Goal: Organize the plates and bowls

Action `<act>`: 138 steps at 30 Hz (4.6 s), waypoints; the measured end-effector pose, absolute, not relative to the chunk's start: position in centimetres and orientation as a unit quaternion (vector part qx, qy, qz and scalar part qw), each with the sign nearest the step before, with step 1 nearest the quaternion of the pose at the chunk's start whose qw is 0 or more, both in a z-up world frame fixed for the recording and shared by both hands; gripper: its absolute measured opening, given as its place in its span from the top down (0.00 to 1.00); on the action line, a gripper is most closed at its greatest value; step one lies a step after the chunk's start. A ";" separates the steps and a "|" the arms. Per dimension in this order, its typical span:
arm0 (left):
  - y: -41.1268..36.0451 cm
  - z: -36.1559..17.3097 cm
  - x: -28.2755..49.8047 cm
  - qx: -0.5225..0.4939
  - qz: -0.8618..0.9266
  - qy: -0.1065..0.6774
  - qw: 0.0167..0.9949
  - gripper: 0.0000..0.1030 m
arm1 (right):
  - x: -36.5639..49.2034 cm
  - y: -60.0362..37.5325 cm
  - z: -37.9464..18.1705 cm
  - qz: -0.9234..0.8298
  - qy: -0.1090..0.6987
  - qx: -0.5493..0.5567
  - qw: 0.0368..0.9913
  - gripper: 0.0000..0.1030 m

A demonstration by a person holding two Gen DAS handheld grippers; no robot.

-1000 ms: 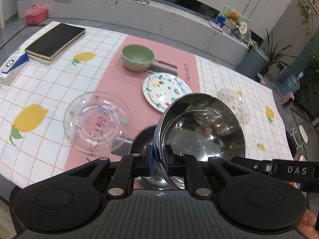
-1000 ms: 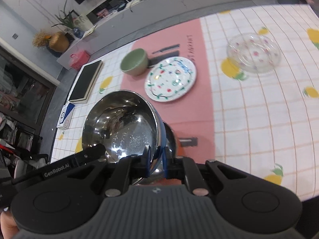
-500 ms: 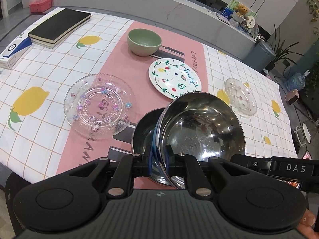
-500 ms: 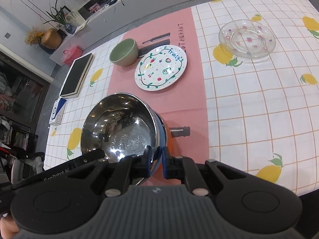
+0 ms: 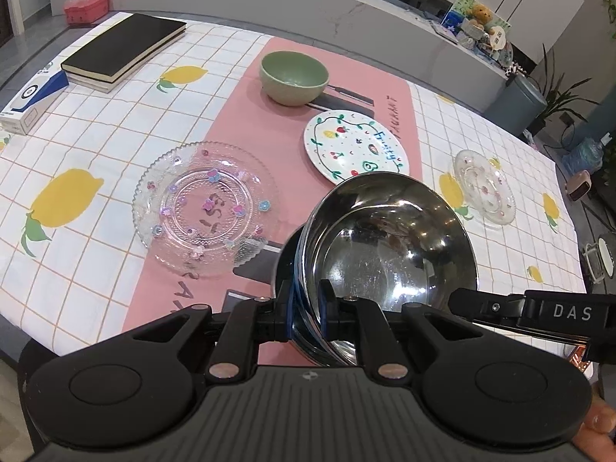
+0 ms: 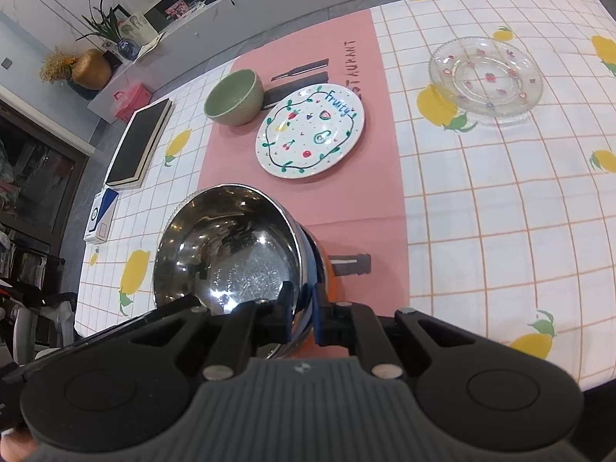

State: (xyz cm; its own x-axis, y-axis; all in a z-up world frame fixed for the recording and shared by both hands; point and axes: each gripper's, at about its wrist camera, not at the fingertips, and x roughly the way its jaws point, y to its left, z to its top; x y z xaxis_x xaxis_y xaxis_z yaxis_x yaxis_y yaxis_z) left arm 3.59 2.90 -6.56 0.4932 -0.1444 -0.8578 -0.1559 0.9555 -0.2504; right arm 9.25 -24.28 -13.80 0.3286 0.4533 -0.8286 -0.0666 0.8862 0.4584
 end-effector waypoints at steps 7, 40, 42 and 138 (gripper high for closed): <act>3.1 -7.8 4.2 -0.149 -0.001 0.528 0.836 0.86 | 9.8 -23.9 -14.5 0.156 0.565 0.166 0.793 0.93; 4.4 -6.6 5.0 -0.140 -0.018 0.486 0.863 0.91 | 10.6 -23.7 -15.4 0.154 0.564 0.161 0.795 0.90; 4.3 -6.9 5.1 -0.136 -0.017 0.488 0.862 0.92 | 10.5 -23.6 -15.5 0.155 0.565 0.160 0.795 0.91; 11.7 -11.6 28.5 -0.208 0.030 0.495 0.843 0.87 | 35.2 -9.9 -19.1 0.142 0.552 0.138 0.810 0.89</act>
State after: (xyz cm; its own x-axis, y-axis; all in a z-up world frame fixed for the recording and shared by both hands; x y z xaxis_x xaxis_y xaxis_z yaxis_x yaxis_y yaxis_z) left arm 28.51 11.75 -11.56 0.5079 -0.1550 -0.8474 -0.2573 0.9115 -0.3210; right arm 35.23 -9.91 -19.06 0.3508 0.3814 -0.8553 -0.0775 0.9220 0.3794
